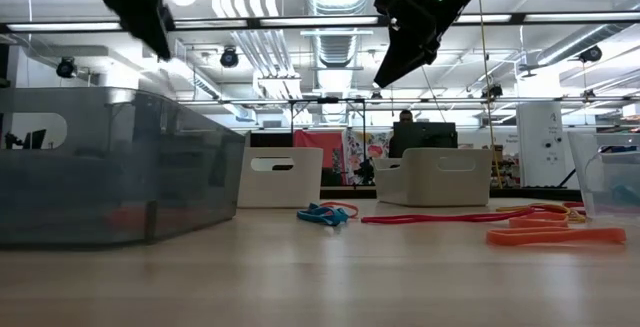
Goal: Sort rubber bands into baskets
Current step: Put the orange rubber band into the black bin
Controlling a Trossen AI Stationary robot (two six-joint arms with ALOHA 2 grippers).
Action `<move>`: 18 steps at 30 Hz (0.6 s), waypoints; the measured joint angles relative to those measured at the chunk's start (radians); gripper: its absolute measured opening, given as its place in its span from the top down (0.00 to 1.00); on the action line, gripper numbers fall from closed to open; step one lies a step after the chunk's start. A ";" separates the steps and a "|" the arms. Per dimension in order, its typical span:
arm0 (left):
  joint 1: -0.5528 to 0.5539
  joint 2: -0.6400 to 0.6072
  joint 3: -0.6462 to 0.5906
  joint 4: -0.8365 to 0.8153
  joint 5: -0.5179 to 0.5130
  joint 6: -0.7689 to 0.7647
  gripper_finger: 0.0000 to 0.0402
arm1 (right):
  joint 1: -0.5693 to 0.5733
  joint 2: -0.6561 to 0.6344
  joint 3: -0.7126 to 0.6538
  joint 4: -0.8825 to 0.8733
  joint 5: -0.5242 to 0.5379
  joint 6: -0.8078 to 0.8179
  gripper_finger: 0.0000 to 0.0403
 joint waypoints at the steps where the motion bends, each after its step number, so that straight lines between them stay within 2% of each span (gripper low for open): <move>1: -0.032 -0.004 0.007 0.013 0.000 0.019 1.00 | 0.000 0.000 0.000 0.000 0.000 0.000 0.69; 10: -0.268 0.046 -0.011 0.146 0.002 0.069 1.00 | 0.000 0.000 0.000 -0.001 -0.004 0.011 0.70; 18: -0.317 0.143 -0.032 0.173 0.083 0.032 1.00 | 0.000 -0.008 -0.001 -0.030 -0.079 0.063 0.70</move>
